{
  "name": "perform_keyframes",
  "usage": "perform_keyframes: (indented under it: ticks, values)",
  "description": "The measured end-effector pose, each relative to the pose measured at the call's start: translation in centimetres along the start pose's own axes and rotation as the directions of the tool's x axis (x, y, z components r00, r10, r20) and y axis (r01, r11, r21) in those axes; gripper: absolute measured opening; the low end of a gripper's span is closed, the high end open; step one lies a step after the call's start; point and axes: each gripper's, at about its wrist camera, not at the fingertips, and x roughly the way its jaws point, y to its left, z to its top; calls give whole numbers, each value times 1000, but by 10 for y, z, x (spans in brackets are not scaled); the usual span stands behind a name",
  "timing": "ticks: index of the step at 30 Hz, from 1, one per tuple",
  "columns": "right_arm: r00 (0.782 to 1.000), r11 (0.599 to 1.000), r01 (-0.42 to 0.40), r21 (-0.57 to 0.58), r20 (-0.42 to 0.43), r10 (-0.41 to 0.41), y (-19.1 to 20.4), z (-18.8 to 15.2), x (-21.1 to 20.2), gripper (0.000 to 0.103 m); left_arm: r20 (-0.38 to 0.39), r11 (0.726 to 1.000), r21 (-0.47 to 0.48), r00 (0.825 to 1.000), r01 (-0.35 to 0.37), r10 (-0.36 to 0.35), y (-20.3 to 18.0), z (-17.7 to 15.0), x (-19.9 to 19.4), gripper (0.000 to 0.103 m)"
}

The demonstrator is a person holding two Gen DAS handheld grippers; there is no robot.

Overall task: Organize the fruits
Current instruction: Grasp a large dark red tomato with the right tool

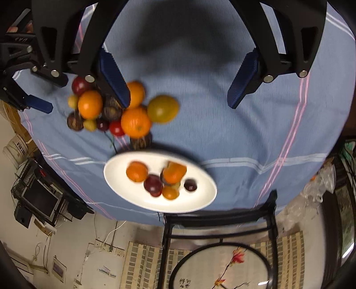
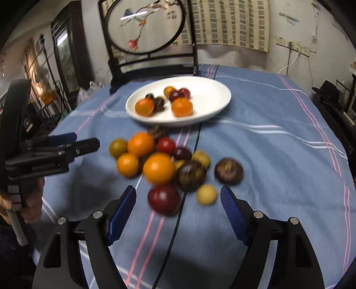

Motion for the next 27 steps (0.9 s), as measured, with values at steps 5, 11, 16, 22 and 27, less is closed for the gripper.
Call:
perform_keyframes:
  ticks: [5,11,16,22,27]
  values:
    - [999,1000,-16,-19,-43,15,16,-19,7,79,-18,1000,0,1000,11,-11,2,-22,-1,86]
    - [995,1000,-11,-14,-103,10,23,-19,30,78,-43,1000,17,999,5,-4,2,-34,7,86]
    - [991,1000,4,-7,-131,-4,23,-13,44,78,-43,999,26,999,19,-18,3,-37,12,86]
    - [986,997,70,-38,-149,-75,30,-4,57,81,-83,998,26,995,53,-51,0,-40,20,86]
    - [989,996,82,-34,-125,-85,29,0,55,38,-98,997,12,993,72,-71,2,-41,23,86]
